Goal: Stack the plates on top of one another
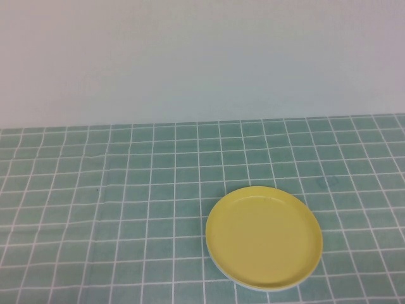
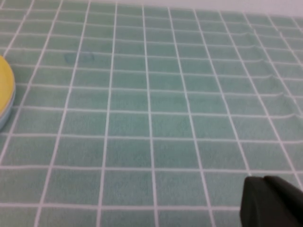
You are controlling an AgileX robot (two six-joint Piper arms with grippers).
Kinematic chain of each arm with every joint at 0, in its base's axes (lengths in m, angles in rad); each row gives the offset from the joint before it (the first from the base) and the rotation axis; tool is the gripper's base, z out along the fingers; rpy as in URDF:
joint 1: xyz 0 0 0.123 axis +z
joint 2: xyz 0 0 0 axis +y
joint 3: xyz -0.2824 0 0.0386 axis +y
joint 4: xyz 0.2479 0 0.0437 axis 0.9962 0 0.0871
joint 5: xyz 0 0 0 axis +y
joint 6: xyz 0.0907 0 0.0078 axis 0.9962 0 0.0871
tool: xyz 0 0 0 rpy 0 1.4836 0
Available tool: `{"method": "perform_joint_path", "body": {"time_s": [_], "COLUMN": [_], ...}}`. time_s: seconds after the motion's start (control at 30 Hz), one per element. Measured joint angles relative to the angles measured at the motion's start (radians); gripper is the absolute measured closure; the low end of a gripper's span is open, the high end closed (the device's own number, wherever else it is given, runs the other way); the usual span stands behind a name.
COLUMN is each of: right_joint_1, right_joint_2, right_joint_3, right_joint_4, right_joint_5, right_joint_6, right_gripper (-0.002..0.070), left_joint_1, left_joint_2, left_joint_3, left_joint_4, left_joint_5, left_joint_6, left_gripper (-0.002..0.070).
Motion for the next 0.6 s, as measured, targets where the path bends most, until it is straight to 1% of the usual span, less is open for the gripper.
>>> {"method": "perform_joint_path", "body": {"time_s": [0.13, 0.6], "right_joint_1": [0.0, 0.0], "right_joint_2": [-0.092, -0.1], "right_joint_3": [0.0, 0.0], "right_joint_4": [0.004, 0.011], "right_joint_5": [0.025, 0.032], "right_joint_6": [-0.002, -0.005], "right_gripper": [0.0678, 0.0678], "left_joint_1": [0.001, 0.001], "left_joint_2": [0.0, 0.0], "left_joint_3": [0.0, 0.0], "left_joint_4": [0.0, 0.0], "left_joint_5": [0.002, 0.0], "left_joint_6": [0.0, 0.0], "left_gripper": [0.0675, 0.0675]}}
